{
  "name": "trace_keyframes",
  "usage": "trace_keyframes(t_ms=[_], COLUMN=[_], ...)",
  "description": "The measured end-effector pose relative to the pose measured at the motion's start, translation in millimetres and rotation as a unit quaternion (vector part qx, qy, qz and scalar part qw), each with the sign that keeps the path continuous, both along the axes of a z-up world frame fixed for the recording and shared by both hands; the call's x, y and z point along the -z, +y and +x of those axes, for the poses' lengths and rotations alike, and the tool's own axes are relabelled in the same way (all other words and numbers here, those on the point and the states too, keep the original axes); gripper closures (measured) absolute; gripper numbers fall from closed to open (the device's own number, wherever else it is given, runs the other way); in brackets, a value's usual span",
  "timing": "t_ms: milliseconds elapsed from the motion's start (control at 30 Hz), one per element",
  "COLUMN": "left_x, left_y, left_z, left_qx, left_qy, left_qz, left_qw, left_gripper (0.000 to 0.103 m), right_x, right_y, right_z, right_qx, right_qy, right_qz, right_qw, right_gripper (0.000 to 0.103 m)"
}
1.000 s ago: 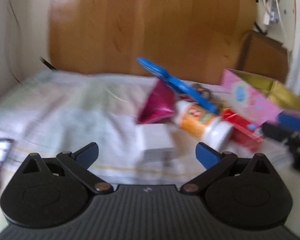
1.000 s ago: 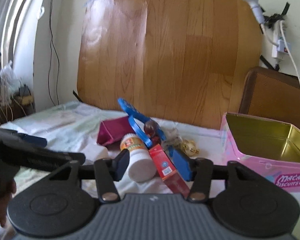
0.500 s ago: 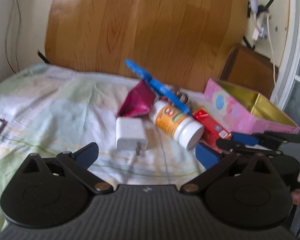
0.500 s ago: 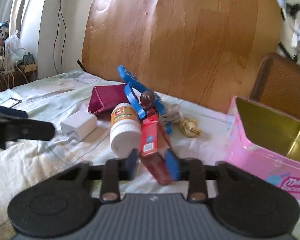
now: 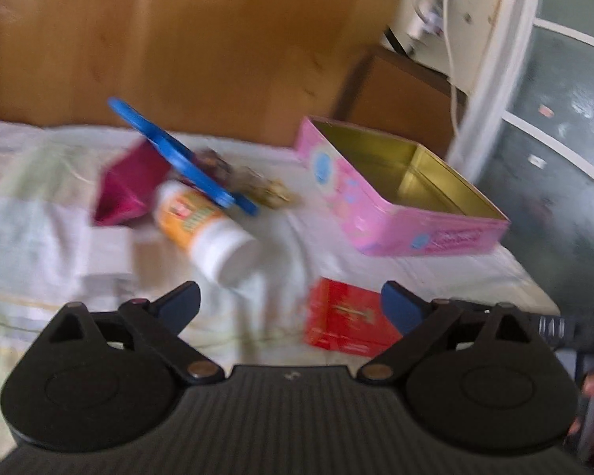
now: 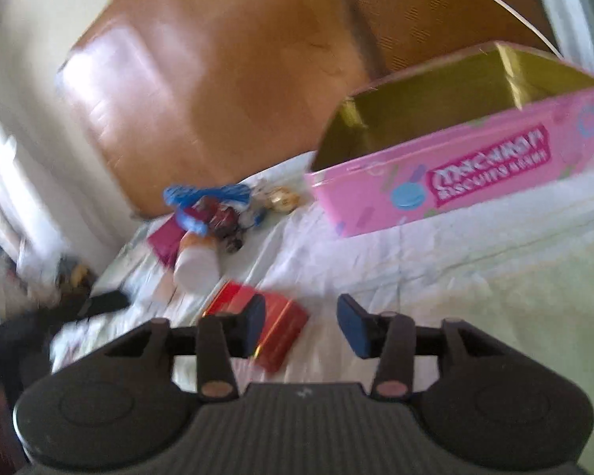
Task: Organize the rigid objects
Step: 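Carry the red box into the pink tin and open the right tool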
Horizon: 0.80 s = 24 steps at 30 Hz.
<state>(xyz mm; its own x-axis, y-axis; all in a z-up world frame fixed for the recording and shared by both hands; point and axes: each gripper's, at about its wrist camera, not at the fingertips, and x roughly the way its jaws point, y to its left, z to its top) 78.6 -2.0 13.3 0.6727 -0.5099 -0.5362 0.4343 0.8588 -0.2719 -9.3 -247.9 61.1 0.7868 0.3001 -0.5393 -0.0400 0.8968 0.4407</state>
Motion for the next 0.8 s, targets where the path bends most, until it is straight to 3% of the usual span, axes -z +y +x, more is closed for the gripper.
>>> trace_keyframes(t_ms=[133,267,367,433,533,567,633,700,800], left_x=[8,15,21,27,37,36,26,4,-35], left_y=[-18,-34,-44,-49,-49,-50,-54,-58,-79], left_z=[13,18,24,32,44,43,40,37,49], left_qx=[0.041,0.069,0.081,0.081,0.098,0.094,0.094,0.102,0.121], left_qy=[0.018,0.027,0.038,0.057,0.100,0.098,0.081,0.049,0.002], left_qz=[0.012,0.034,0.054,0.057,0.015,0.014,0.015,0.001,-0.020], left_qw=[0.9989,0.9967,0.9945,0.9934,0.9900,0.9906,0.9921,0.9936,0.9925], left_gripper=[0.004,0.008,0.017,0.037,0.048,0.050,0.051,0.051,0.051], right_x=[-2,4,8,11,20,20,15,-2,-33], right_y=[36,61,68,71,73,73,69,57,37], right_z=[-7,-2,3,7,19,21,23,22,24], right_qx=[-0.069,-0.094,-0.104,-0.107,-0.111,-0.106,-0.096,-0.083,-0.049], right_qy=[-0.019,-0.018,-0.018,-0.012,-0.007,-0.009,-0.017,-0.045,-0.101], right_qz=[-0.113,-0.161,-0.182,-0.194,-0.193,-0.198,-0.201,-0.188,-0.211], right_qw=[0.991,0.982,0.978,0.975,0.975,0.974,0.975,0.978,0.971], right_gripper=[0.052,0.052,0.050,0.050,0.054,0.060,0.061,0.061,0.061])
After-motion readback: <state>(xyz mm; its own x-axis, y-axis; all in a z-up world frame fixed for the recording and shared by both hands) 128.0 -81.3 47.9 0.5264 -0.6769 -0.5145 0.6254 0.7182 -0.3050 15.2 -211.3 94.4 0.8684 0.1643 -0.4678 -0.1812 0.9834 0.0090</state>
